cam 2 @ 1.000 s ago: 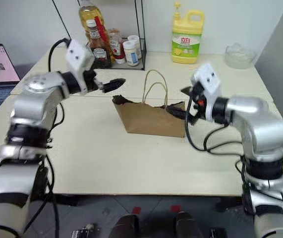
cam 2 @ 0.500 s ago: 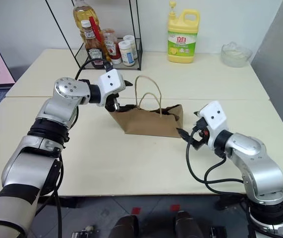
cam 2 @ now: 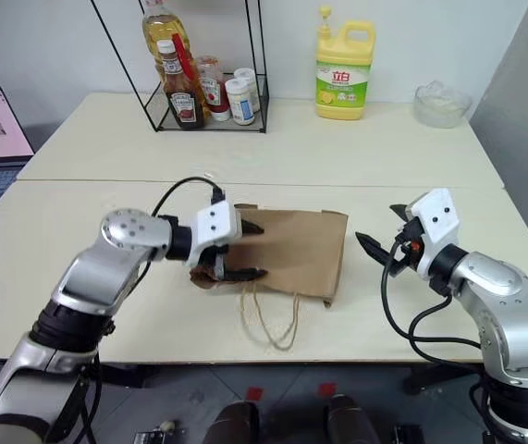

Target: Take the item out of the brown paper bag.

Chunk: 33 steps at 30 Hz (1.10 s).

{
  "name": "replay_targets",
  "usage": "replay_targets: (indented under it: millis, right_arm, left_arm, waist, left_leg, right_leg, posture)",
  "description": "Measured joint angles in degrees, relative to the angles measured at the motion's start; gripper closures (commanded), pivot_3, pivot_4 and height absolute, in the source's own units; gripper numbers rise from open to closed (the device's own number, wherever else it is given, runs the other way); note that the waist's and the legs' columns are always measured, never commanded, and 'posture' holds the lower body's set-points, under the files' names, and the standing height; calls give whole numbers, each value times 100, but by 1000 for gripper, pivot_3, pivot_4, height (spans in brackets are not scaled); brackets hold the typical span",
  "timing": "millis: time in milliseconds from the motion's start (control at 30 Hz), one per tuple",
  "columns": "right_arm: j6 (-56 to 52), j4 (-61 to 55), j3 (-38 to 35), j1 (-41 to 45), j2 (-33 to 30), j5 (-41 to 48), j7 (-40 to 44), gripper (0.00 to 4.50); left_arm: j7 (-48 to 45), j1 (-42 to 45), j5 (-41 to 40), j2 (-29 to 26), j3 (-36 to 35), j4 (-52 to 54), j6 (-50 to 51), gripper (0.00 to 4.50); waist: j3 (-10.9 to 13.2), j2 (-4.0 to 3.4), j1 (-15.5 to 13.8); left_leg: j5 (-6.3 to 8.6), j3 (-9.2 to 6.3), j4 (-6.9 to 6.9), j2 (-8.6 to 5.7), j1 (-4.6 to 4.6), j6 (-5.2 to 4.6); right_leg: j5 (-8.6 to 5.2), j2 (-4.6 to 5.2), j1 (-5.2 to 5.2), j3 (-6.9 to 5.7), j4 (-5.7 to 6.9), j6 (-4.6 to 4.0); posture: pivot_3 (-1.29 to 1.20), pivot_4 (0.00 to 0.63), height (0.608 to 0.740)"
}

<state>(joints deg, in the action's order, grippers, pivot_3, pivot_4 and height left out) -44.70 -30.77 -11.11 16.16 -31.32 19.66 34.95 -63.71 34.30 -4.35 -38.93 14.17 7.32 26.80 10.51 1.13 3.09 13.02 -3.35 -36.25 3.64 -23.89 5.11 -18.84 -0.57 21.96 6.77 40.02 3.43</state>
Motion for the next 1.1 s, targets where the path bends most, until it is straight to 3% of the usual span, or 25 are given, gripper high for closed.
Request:
replay_targets:
  millis: [400, 667, 733, 900, 1100]
  right_arm:
    - [-7, -320, 57, -366, -288, 635, 137, 27]
    - [611, -304, 136, -715, -669, 619, 531, 27]
    - [978, -219, 229, -910, -803, 534, 751, 27]
    - [1967, -46, 517, -1245, -1025, 169, 1262, 27]
    - [3129, 130, 728, -1725, -1161, -221, 1756, 27]
  left_arm:
    - [523, -441, -13, 45, 5, 324, -70, 0]
    - [-338, 25, -769, -582, -479, 364, -81, 0]
    - [-827, 27, -908, -961, -565, 425, -484, 0]
    - [-1560, -384, -948, -1262, -600, 435, -1703, 0]
    - [-1930, -747, -724, -1177, -500, 112, -3510, 0]
  waist:
    - [-1, 0, -32]
    - [0, 1, -26]
    - [0, 0, -20]
    - [0, 0, -25]
    - [0, 1, -46]
  left_leg:
    - [1, -5, -7, 0, 13, -1]
    - [1, -5, -7, 2, 11, -2]
    - [1, -5, -5, 3, 11, -2]
    - [1, -4, -6, 3, 11, -2]
    - [1, -4, -11, 3, 12, -2]
  right_leg:
    - [0, -2, -21, -3, -2, 1]
    - [-1, -4, -19, -4, -5, 2]
    - [-1, -4, -19, -4, -8, 1]
    - [-1, -4, -20, -4, -8, 1]
    - [-1, -3, -22, -3, -8, 0]
  posture:
    - [0, 150, 740]
    - [0, 150, 740]
    - [0, 150, 740]
    - [0, 150, 740]
    - [0, 150, 740]
